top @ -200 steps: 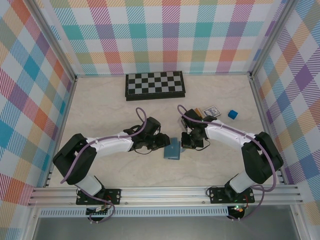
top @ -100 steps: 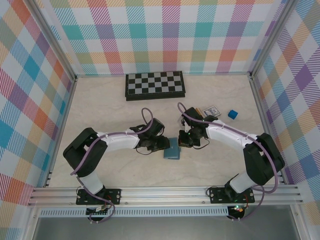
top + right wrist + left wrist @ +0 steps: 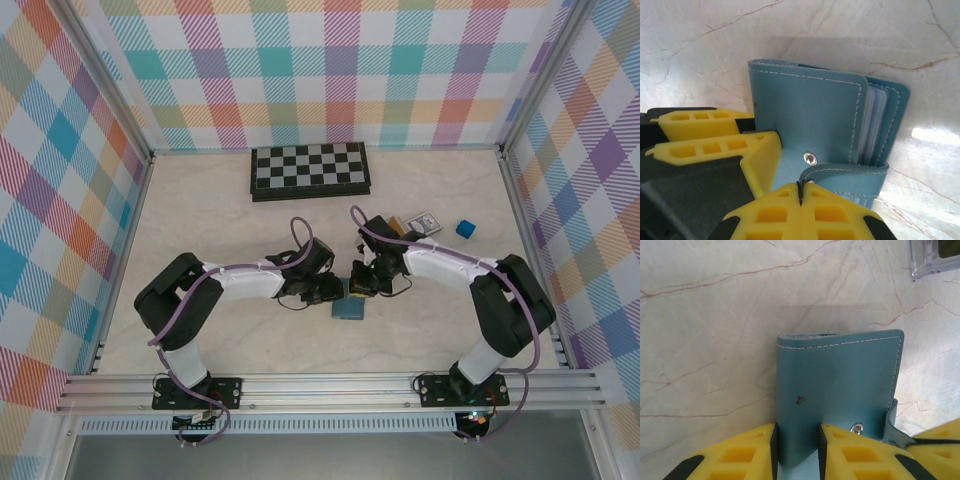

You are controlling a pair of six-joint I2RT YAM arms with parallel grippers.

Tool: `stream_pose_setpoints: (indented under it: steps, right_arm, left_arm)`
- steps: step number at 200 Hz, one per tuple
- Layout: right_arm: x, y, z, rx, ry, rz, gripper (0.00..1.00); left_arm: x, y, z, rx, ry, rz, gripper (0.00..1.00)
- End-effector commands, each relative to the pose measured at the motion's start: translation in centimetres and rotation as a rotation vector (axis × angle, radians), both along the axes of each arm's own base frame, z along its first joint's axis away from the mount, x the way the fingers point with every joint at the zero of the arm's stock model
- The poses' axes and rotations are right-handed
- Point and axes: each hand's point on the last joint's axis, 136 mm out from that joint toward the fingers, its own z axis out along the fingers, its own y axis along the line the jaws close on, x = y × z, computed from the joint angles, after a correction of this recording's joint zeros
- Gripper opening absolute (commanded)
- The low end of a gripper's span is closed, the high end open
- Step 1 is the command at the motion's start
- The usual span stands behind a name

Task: Put the credit cards into the card holder
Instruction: Close the button on the card holder.

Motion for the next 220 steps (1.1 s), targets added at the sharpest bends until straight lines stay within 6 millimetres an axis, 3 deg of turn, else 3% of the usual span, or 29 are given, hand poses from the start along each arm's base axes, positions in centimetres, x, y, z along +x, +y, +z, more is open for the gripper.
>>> stream_pose_setpoints:
  steps: [1,84,149,187,220]
  right_arm:
    - [0.3,1.2,0.1,0.05,0.017,-0.002,0.01]
    - [-0.1,0.9,-2.0,0.019,0.059,-0.021,0.0]
    - [-1.4,-0.7,-4.6,-0.074,0.111,-0.013,0.0]
    - [-0.6,0.3,-2.8,-0.014,0.072,-0.013,0.0]
    - [-0.3,1.5,-3.4,0.004,0.108,0.0,0.0]
  left_arm:
    - [-1.3,-0.6,-1.2,0.014,0.046,-0.02,0.25]
    - [-1.5,-0.6,-1.2,0.012,0.047,-0.019,0.24]
    - [-1.5,-0.8,-1.1,-0.001,0.046,-0.019,0.23]
    - [-1.6,-1.0,-1.1,-0.014,0.048,-0.023,0.2]
    - [-1.8,-1.5,-1.1,-0.047,0.055,-0.034,0.16]
